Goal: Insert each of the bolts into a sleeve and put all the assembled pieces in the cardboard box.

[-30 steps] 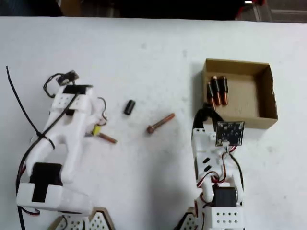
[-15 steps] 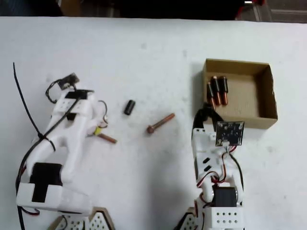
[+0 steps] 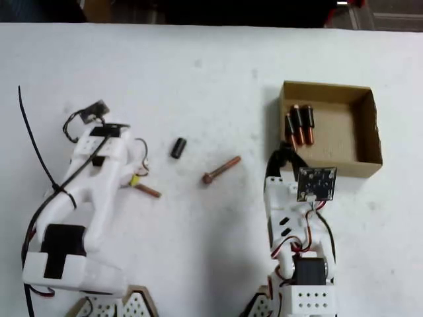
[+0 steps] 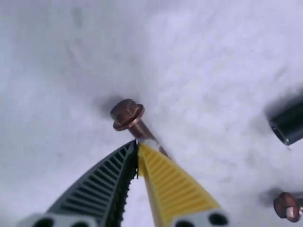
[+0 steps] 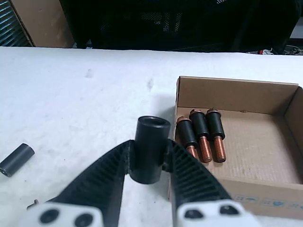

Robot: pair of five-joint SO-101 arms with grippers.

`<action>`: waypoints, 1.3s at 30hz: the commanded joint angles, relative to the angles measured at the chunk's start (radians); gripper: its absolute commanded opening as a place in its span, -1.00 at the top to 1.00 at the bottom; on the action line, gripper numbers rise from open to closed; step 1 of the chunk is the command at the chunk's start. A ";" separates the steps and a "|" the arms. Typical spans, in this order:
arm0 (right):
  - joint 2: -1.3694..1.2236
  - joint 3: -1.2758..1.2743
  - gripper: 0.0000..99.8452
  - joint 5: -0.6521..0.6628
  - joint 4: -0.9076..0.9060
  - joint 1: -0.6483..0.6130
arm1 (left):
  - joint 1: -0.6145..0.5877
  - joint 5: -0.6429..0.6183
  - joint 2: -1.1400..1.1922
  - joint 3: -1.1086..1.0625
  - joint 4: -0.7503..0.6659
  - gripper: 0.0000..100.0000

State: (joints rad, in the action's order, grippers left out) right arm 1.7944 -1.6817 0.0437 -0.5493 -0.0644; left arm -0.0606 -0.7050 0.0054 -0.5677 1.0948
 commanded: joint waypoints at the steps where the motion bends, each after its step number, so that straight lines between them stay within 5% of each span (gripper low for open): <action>1: 0.004 -0.008 0.97 -0.002 0.001 0.015 | 0.007 -0.006 -0.013 0.028 0.026 0.95; 14: 0.004 -0.008 0.97 -0.002 0.001 0.015 | -0.050 -0.012 -0.005 0.087 0.124 0.93; 22: 0.004 -0.008 0.97 -0.002 0.001 0.015 | -0.053 -0.014 -0.005 0.069 0.095 0.51; 39: 0.004 -0.008 0.97 -0.002 0.001 0.015 | -0.059 -0.014 -0.004 -0.041 -0.104 0.59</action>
State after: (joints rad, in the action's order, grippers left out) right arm 1.7944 -1.6817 0.0437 -0.5493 -0.0644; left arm -0.1097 -0.7050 0.0054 -0.6061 1.0426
